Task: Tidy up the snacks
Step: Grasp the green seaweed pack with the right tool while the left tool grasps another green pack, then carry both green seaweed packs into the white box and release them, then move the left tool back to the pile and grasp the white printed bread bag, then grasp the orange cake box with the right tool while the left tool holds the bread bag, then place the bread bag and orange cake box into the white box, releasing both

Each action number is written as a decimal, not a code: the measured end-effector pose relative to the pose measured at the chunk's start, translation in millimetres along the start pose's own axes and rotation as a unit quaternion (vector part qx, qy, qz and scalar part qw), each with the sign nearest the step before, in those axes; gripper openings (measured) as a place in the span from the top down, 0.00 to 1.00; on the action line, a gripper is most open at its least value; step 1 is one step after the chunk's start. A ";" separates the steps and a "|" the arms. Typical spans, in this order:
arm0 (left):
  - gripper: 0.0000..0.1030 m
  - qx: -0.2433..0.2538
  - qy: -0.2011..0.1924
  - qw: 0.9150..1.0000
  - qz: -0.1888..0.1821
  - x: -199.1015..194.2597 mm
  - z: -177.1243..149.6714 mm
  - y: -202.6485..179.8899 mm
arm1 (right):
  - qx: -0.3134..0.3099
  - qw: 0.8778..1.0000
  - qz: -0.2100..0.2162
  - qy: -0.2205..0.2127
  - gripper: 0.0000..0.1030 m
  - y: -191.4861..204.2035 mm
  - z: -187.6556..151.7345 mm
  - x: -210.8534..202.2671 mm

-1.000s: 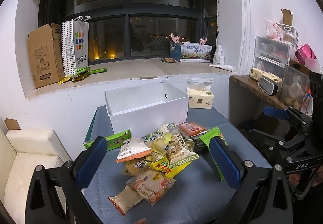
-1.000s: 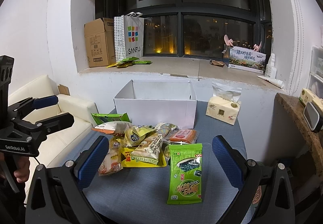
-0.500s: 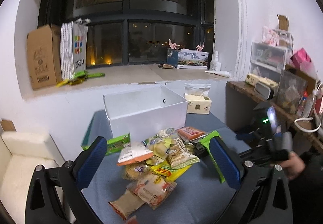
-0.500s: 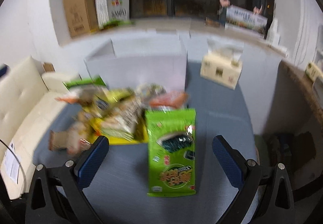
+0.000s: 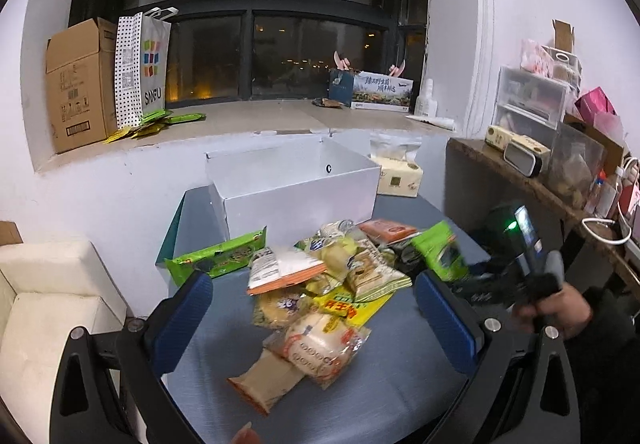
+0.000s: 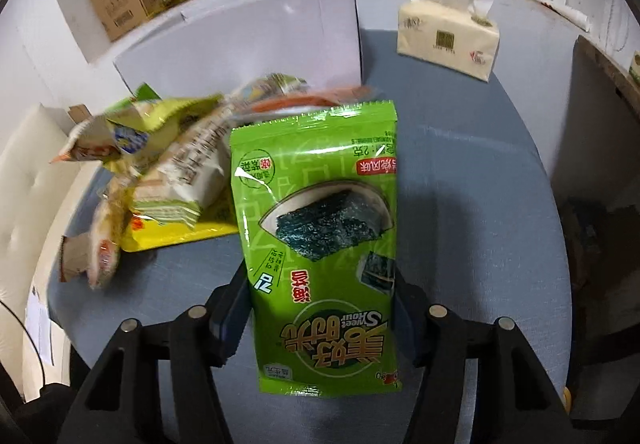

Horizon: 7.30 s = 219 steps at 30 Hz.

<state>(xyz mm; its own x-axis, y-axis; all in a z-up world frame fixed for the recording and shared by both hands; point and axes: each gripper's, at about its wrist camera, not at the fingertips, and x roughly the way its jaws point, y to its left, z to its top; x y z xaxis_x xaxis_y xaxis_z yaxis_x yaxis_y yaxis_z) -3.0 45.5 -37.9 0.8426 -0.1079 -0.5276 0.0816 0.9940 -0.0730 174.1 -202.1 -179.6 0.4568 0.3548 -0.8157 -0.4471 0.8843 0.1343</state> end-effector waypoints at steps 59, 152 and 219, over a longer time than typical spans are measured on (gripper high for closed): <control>0.86 -0.203 -0.001 0.976 -0.077 146.0 131.0 109.7 | -0.054 0.977 0.043 -0.202 0.37 35.4 93.1 -108.7; 0.03 -0.240 0.265 0.933 -0.050 228.8 9.0 108.3 | -0.060 0.956 0.047 -0.284 0.00 30.1 -30.9 -169.4; 0.62 -0.053 -0.008 0.998 -0.026 52.6 21.8 25.6 | -0.001 0.976 0.087 -0.198 0.87 -2.7 57.8 -106.9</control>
<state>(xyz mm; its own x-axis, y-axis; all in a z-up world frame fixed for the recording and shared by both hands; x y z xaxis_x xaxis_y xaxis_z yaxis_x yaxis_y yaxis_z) 55.0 65.6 -49.0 0.8472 -0.1587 -0.5070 0.0697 0.9793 -0.1900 170.9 -224.8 -60.2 0.6350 0.5894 -0.4995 -0.5462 0.7997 0.2493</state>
